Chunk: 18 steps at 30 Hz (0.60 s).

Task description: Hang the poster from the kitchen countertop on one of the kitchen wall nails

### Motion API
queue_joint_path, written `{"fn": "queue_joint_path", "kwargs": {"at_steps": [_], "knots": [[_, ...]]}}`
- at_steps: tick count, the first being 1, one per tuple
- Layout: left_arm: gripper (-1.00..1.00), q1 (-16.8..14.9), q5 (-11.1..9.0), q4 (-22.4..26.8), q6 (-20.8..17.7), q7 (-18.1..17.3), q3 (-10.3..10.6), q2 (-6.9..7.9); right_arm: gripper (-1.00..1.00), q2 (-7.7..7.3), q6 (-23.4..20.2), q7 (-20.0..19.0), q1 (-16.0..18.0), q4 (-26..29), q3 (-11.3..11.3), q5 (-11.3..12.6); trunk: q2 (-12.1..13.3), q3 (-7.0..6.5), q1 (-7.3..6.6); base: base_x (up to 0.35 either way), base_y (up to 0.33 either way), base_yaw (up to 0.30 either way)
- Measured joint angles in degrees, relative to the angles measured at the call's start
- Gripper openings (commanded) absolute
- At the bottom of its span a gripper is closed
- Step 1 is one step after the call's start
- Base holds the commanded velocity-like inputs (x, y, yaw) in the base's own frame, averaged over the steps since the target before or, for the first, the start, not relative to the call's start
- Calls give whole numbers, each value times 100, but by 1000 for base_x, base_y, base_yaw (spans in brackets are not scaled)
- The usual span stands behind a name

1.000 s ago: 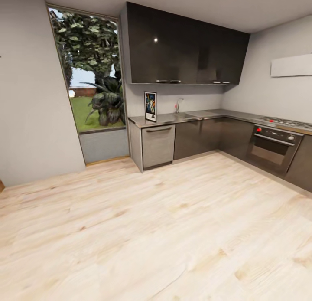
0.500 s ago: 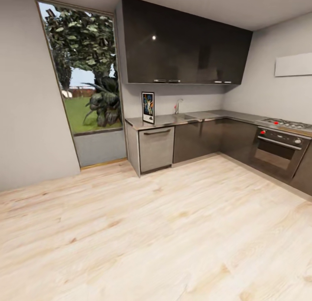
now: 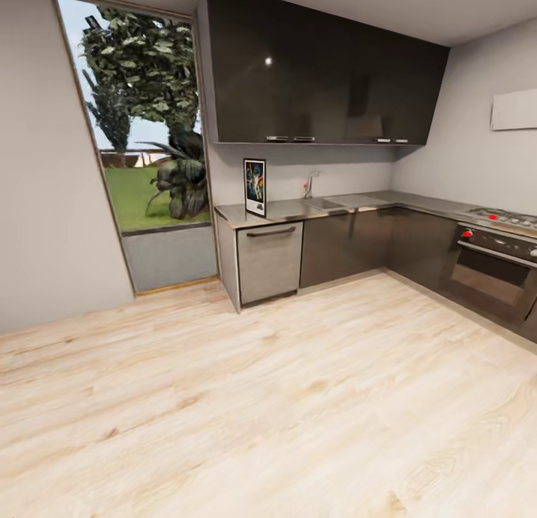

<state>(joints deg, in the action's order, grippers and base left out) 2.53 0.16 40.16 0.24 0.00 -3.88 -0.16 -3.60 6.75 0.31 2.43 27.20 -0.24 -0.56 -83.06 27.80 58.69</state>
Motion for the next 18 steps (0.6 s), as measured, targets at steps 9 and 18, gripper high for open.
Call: {"fn": "queue_joint_path", "kwargs": {"at_steps": [9, 18], "knots": [[100, 0, 0, -3, 0, 0, 0, 0, 100, 1, 2, 8, 0, 0, 0, 0, 0, 0, 0, 291, -200, 264], [100, 0, 0, -3, 0, 0, 0, 0, 100, 1, -2, 4, 0, 0, 6, 1, 0, 0, 1, 274, -221, 127]]}}
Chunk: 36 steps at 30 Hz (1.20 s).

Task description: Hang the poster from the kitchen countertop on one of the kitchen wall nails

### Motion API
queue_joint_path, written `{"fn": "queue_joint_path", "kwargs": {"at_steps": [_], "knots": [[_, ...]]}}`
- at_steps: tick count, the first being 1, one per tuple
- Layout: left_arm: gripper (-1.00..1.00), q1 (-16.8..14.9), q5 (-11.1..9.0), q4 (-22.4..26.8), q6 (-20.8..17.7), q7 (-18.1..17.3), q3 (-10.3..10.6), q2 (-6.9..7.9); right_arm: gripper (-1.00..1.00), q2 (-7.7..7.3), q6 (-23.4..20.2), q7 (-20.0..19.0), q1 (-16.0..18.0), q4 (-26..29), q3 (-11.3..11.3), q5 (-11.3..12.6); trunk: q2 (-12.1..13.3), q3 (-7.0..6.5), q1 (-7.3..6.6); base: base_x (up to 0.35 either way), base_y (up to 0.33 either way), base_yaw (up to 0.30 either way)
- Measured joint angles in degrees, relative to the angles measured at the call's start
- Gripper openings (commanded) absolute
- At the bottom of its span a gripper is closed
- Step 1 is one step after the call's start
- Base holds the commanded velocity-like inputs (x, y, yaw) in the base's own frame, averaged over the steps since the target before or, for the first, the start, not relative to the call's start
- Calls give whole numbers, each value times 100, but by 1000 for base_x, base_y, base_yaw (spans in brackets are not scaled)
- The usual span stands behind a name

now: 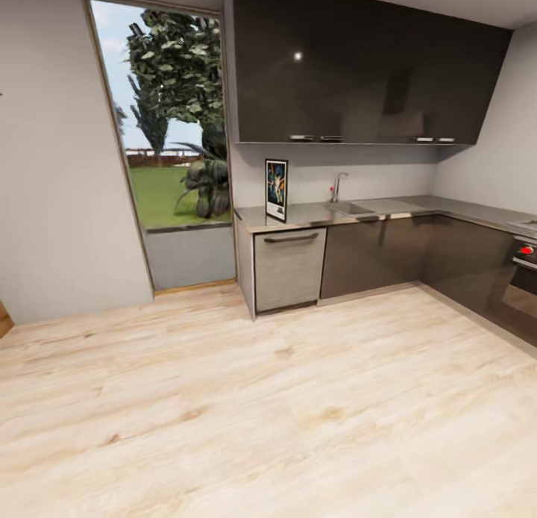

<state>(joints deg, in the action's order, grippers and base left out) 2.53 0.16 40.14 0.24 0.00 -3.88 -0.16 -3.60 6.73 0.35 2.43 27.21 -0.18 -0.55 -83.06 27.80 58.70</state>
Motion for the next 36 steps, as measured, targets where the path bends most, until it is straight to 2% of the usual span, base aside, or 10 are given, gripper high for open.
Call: {"fn": "queue_joint_path", "kwargs": {"at_steps": [8, 21, 36], "knots": [[100, 0, 0, -4, 0, 0, 0, 0, 100, 0, 3, -3, 0, 0, -2, -1, 0, 0, 0, 281, -197, 6], [100, 0, -6, -37, -2, -4, -9, 32, 100, 0, 1, -3, 0, -1, 0, -1, 0, 0, -1, 331, -4, 9], [100, 0, -8, -64, 0, 0, -19, 35, 100, 0, 3, 5, 0, 0, 2, -1, 0, 0, 0, 315, -129, 239]]}}
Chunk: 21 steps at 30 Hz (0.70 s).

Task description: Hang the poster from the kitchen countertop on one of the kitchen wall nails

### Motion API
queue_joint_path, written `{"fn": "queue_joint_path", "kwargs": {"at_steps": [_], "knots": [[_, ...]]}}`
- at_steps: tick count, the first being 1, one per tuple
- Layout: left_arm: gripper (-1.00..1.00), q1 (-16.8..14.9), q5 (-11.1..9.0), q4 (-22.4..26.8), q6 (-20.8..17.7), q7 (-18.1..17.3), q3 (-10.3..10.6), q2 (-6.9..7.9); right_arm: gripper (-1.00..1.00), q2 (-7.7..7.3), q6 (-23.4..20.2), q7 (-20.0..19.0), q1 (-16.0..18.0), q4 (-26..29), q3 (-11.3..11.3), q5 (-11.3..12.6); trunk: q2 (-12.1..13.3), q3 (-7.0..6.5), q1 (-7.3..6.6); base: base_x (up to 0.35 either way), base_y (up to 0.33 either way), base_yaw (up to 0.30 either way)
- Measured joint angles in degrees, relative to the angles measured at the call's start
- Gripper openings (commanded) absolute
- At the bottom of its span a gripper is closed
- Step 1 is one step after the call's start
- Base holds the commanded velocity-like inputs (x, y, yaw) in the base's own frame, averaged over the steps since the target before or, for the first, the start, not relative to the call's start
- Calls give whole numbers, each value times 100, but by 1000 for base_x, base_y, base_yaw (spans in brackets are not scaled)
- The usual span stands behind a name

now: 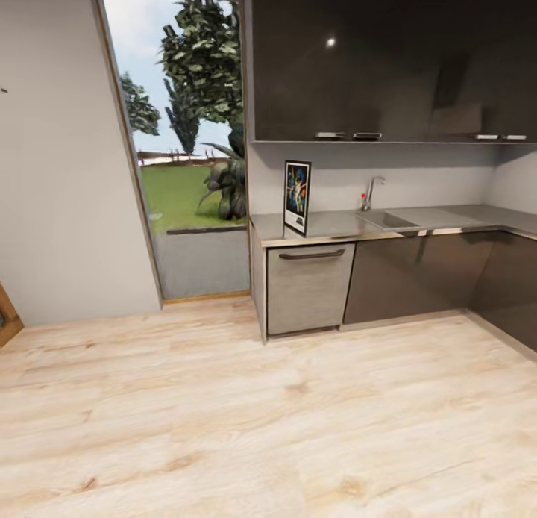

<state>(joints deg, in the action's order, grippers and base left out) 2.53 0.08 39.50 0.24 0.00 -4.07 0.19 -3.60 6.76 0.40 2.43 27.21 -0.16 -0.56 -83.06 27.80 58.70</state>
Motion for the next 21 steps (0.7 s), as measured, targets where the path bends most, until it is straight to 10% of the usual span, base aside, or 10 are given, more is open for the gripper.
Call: {"fn": "queue_joint_path", "kwargs": {"at_steps": [21], "knots": [[100, 0, 0, -2, 0, 0, 0, 0, 100, -5, -1, -2, 0, 0, 14, 4, 0, 0, 0, 259, -239, 225]]}}
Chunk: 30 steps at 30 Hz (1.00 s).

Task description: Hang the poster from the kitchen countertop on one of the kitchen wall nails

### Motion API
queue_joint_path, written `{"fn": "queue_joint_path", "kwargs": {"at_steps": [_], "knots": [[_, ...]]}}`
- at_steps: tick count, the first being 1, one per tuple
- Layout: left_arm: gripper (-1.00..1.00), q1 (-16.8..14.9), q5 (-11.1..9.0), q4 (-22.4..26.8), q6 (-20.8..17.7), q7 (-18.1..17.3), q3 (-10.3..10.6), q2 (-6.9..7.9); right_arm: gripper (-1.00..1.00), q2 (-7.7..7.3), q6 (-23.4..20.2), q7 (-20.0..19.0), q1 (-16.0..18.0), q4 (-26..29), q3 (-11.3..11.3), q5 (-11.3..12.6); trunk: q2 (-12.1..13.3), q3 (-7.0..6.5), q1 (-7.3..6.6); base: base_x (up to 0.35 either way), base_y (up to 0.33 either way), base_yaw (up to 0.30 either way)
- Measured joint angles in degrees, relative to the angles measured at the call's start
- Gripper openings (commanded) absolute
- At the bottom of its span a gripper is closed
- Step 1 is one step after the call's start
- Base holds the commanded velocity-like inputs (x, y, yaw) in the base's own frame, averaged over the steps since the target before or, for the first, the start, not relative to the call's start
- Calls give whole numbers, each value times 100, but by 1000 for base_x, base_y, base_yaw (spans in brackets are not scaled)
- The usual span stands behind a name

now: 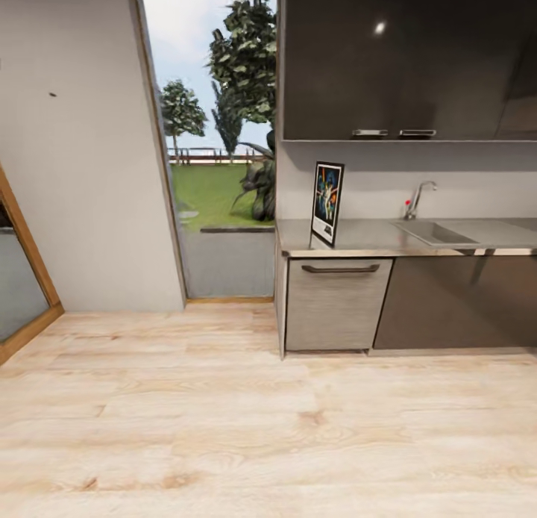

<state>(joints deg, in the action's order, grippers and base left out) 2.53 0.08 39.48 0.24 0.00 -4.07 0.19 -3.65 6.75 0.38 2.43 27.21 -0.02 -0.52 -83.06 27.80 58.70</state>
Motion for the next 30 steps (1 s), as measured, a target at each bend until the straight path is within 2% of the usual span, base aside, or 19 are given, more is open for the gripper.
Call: {"fn": "queue_joint_path", "kwargs": {"at_steps": [5, 10, 14, 15, 18, 19, 20, 22, 23, 24, 27, 29, 30], "knots": [[100, 0, 0, 0, -3, 0, -48, 1, 100, -46, 0, -6, 2, 19, 20, 1, 0, 0, 0, 252, -247, 13], [100, 0, 0, 5, 9, -1, -286, 4, 100, -154, 225, 4, 40, 226, 42, 9, 0, 0, 0, 252, -247, 2], [100, 0, 0, 5, 19, -6, -449, 1, 100, -196, 318, 57, 64, 1117, 46, 0, 0, 0, 0, 252, -246, 1], [100, 0, 0, 6, 21, -8, -472, 3, 100, -199, 314, 172, 68, 1500, 53, -1, 0, -1, 0, 255, -227, 0], [100, 1, 0, 7, 23, -13, -501, 6, 100, -196, 232, 496, 68, 2174, 53, 2, 0, 0, 0, 283, -130, 0], [100, 1, 0, 8, 23, -14, -508, 7, 100, -187, 84, 598, 70, 2473, 50, 1, 0, 0, -1, 324, -28, 0], [100, 1, 0, 7, 19, -15, -516, 8, 100, -156, -599, 721, 83, 3234, 33, 3, 0, -1, -1, 327, -23, 0], [100, 1, 0, 5, 18, -16, -520, 8, 100, -116, -1092, 750, 138, 3952, 24, 5, 0, -1, -1, 333, 7, 0], [100, 1, 0, 4, 17, -20, -520, 23, 100, -51, -1651, 762, 314, 4469, 13, 7, 0, -1, -1, 336, 46, 0], [100, 1, 0, 4, 17, -20, -521, 32, 100, -27, -1837, 765, 406, 4650, 11, 9, 0, -1, -1, 337, 72, 0], [100, 1, -5, 8, 18, -23, -521, 64, 100, 144, -2723, 774, 1054, 5177, 1, 10, 0, -1, -1, 338, 103, 0], [100, 1, -6, 9, 17, -23, -523, 69, 100, 177, -2945, 776, 1300, 5256, 1, 16, 0, -1, -1, 337, 128, 0], [100, 1, -7, 9, 17, -24, -522, 74, 100, 201, -3114, 776, 1533, 5300, -2, 29, 0, -1, -1, 333, 145, 0]]}}
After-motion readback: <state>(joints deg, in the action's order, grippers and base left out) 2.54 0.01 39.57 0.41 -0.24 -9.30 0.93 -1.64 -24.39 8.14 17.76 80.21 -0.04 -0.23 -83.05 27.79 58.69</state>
